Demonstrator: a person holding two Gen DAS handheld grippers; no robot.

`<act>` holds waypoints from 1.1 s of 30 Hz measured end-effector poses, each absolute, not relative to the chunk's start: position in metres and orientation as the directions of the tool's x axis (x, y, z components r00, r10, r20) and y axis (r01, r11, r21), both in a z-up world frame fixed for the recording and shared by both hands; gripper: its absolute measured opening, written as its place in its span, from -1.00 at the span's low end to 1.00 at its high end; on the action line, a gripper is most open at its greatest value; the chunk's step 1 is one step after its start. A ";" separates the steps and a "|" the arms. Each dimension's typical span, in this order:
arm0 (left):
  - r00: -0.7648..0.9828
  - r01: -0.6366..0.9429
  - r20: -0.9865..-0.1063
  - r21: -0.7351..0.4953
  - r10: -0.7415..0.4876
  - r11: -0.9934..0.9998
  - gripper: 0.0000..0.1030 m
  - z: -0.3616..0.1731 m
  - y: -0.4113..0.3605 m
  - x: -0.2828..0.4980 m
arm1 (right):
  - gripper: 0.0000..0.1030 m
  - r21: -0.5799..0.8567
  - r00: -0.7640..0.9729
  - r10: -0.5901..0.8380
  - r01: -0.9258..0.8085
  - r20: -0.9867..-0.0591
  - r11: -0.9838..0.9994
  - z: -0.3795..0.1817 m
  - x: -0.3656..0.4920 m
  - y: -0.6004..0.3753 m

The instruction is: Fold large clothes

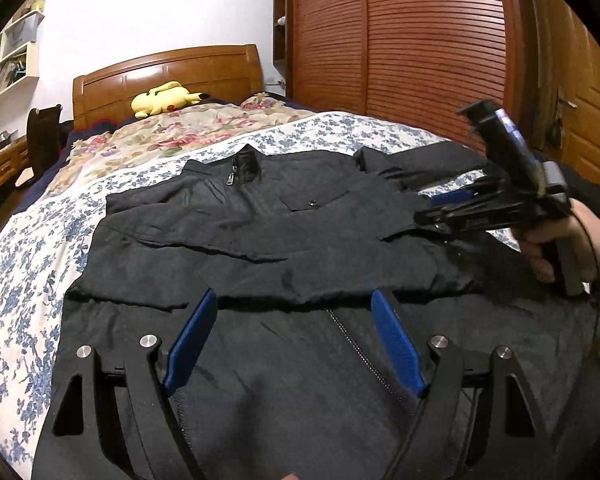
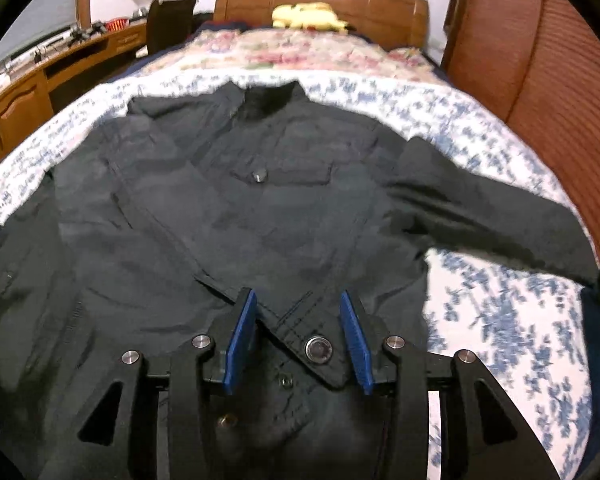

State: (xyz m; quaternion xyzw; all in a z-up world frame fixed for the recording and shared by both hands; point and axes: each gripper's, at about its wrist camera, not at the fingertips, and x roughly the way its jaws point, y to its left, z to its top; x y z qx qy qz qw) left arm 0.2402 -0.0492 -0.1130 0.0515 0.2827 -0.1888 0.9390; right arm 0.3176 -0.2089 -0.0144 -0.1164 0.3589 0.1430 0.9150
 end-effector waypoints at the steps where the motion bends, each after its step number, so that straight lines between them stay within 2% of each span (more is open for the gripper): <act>1: 0.767 0.385 -0.552 -0.009 -0.325 0.923 0.56 -0.114 -0.050 0.240 | -0.12 -0.110 0.691 0.174 -0.346 -0.702 0.932 -0.020 0.323 -0.208; 5: 0.763 0.388 -0.556 -0.014 -0.330 0.921 0.56 -0.114 -0.050 0.240 | -0.11 -0.083 0.641 0.181 -0.359 -0.746 0.930 -0.045 0.341 -0.205; 9: 0.758 0.389 -0.563 -0.014 -0.328 0.921 0.56 -0.116 -0.051 0.242 | -0.10 -0.061 0.635 0.197 -0.361 -0.747 0.931 -0.045 0.349 -0.210; 15: 0.757 0.385 -0.568 -0.011 -0.323 0.923 0.56 -0.118 -0.051 0.244 | -0.09 -0.071 0.664 0.209 -0.368 -0.718 0.927 -0.020 0.348 -0.231; 17: 0.755 0.383 -0.571 -0.015 -0.322 0.924 0.56 -0.119 -0.050 0.244 | 0.03 -0.099 0.694 0.187 -0.349 -0.695 0.932 -0.008 0.349 -0.242; 21: 0.749 0.378 -0.582 -0.018 -0.317 0.926 0.56 -0.122 -0.050 0.247 | 0.30 -0.129 0.729 0.115 -0.270 -0.675 0.954 0.007 0.371 -0.277; 26: 0.742 0.375 -0.592 -0.023 -0.315 0.927 0.56 -0.125 -0.050 0.251 | 0.35 -0.142 0.737 0.006 -0.138 -0.676 0.980 0.009 0.411 -0.324; 33: 0.738 0.375 -0.597 -0.024 -0.314 0.927 0.56 -0.126 -0.050 0.251 | 0.35 -0.083 0.740 -0.088 0.044 -0.666 0.996 0.008 0.459 -0.372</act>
